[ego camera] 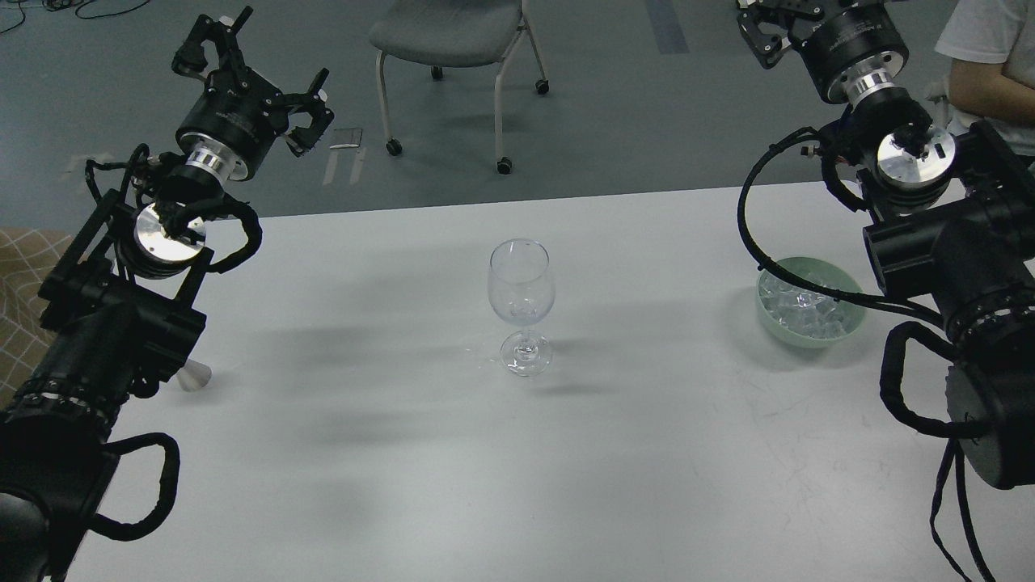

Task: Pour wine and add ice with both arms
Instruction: 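Move the left gripper down toward the metal jigger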

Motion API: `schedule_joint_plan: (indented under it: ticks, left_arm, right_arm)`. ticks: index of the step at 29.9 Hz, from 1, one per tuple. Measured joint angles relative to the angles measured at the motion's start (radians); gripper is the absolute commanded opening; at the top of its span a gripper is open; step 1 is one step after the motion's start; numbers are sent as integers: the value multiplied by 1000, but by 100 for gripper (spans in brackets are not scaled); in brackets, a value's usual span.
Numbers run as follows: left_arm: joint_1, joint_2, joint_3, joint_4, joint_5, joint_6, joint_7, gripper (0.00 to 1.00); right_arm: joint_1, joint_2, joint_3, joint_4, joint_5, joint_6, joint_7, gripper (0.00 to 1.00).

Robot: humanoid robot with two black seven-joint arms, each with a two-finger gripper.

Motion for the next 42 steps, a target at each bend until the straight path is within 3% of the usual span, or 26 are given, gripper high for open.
schedule_joint_plan:
  ticks: [15, 24, 42]
  left_arm:
    - [-1, 45, 2, 1, 8, 10, 0, 98]
    - [-9, 73, 62, 2, 43, 5, -13, 98]
    - [-2, 81, 64, -19, 28, 29, -23, 98]
  right_arm:
    - [4, -8, -23, -8, -16, -6, 0, 100]
    - [11, -41, -159, -21, -72, -23, 24, 100]
    - [14, -103, -167, -2, -70, -24, 18, 100]
